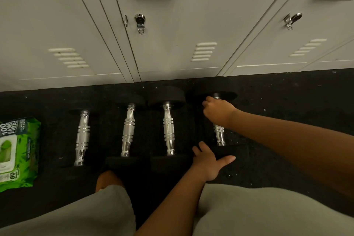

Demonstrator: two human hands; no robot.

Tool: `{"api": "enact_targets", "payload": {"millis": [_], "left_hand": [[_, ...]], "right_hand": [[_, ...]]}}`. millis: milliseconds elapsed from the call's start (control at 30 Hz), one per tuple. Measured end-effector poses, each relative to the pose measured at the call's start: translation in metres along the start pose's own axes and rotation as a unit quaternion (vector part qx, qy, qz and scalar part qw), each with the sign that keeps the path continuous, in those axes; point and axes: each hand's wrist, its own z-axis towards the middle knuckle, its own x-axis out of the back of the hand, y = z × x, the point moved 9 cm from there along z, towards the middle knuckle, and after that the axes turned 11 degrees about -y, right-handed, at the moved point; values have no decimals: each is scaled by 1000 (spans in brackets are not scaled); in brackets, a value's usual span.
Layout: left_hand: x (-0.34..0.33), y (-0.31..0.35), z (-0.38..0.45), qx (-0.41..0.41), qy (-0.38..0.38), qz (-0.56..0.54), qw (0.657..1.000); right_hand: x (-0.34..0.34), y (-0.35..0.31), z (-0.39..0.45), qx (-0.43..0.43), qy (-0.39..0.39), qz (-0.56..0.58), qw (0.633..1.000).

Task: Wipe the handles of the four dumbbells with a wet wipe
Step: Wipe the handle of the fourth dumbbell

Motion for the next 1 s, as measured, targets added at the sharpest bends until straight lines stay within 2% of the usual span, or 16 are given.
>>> {"api": "enact_targets", "payload": {"millis": [100, 267, 400, 600, 733, 900, 1000], "left_hand": [[-1, -1, 1, 0, -4, -2, 1000], [-1, -2, 2, 4, -6, 0, 1000], [0, -2, 1, 13, -1, 4, 1000], [-1, 1, -2, 10, -1, 5, 1000], [2, 3, -4, 18, -1, 12, 1000], [0, 3, -4, 11, -2, 12, 1000], [1, 1, -2, 12, -2, 17, 1000]], "right_hand": [[-2, -5, 1, 16, -40, -6, 999], [3, 1, 4, 3, -42, -4, 999], [-15, -22, -2, 55, -84, -27, 995], [-9, -15, -7, 61, -58, 1, 996], [-23, -37, -19, 134, -125, 24, 983], [-23, -31, -14, 143, -91, 8, 986], [-34, -44, -23, 195, -122, -5, 973]]}}
